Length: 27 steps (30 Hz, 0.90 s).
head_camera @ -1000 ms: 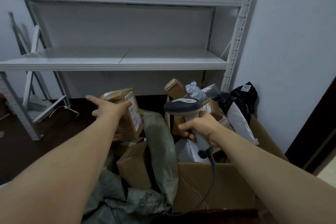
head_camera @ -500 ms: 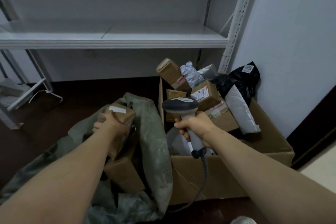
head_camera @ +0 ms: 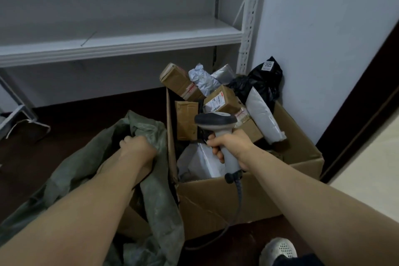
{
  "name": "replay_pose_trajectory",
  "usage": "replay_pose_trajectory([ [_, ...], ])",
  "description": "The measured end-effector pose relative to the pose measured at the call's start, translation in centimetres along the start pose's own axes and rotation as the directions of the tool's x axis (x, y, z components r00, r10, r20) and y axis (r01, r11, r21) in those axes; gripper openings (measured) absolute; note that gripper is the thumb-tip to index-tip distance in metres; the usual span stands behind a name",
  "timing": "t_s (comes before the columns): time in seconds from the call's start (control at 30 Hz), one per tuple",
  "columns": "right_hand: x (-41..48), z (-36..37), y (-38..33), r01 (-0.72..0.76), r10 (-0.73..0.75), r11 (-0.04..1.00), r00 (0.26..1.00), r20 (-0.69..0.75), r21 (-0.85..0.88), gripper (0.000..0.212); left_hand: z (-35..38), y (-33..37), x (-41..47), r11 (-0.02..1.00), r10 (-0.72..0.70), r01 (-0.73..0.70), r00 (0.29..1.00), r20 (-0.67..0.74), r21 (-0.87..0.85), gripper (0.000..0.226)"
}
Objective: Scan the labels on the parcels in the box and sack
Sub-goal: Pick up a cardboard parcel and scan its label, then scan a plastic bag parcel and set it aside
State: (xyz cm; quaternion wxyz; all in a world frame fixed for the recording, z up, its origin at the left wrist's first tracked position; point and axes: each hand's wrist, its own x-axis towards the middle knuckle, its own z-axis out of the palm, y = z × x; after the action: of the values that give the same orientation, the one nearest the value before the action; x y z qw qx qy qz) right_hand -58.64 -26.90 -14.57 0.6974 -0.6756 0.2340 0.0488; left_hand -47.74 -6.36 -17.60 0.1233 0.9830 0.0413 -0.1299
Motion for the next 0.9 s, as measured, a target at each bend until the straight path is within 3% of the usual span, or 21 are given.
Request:
replay_pose_trajectory([
  [0.1, 0.0, -1.9, 0.1, -0.026, 0.037, 0.996, 0.992, -0.124, 0.087, 0.012, -1.0, 4.0, 0.2, 0.986, 0.142, -0.144, 0.989, -0.028, -0.078, 0.035],
  [0.2, 0.1, -4.9, 0.4, -0.023, 0.063, 0.987, 0.964, -0.257, 0.158, 0.016, -0.6, 9.8, -0.6, 0.939, 0.316, -0.318, 0.948, -0.039, -0.127, 0.027],
  [0.3, 0.5, -9.1, 0.7, -0.015, 0.099, 0.971, 0.933, -0.345, 0.238, 0.015, 1.3, 15.9, -2.2, 0.895, 0.413, -0.389, 0.907, 0.078, -0.217, 0.012],
  [0.37, 1.2, -12.0, 1.1, -0.018, 0.141, 0.95, 0.916, -0.375, 0.313, 0.012, 2.9, 19.5, -2.9, 0.87, 0.45, -0.402, 0.884, 0.127, -0.285, 0.014],
  [0.57, 4.4, -17.0, 3.1, -0.01, 0.192, 0.904, 0.903, -0.385, 0.428, 0.041, 8.2, 27.7, -1.3, 0.804, 0.45, -0.272, 0.86, 0.242, -0.529, 0.039],
  [0.73, 7.4, -18.9, 4.7, -0.058, 0.225, 0.893, 0.916, -0.331, 0.446, 0.035, 10.9, 34.1, 1.4, 0.813, 0.395, -0.182, 0.871, 0.294, -0.552, 0.039],
  [0.8, 8.3, -19.5, 5.2, -0.076, 0.237, 0.89, 0.919, -0.314, 0.449, 0.027, 11.5, 36.0, 2.3, 0.854, 0.312, -0.094, 0.879, 0.36, -0.511, 0.052],
  [0.9, 9.2, -20.3, 6.0, -0.096, 0.259, 0.871, 0.923, -0.285, 0.482, 0.016, 13.0, 37.6, 3.5, 0.914, 0.24, -0.083, 0.899, 0.365, -0.396, 0.067],
])
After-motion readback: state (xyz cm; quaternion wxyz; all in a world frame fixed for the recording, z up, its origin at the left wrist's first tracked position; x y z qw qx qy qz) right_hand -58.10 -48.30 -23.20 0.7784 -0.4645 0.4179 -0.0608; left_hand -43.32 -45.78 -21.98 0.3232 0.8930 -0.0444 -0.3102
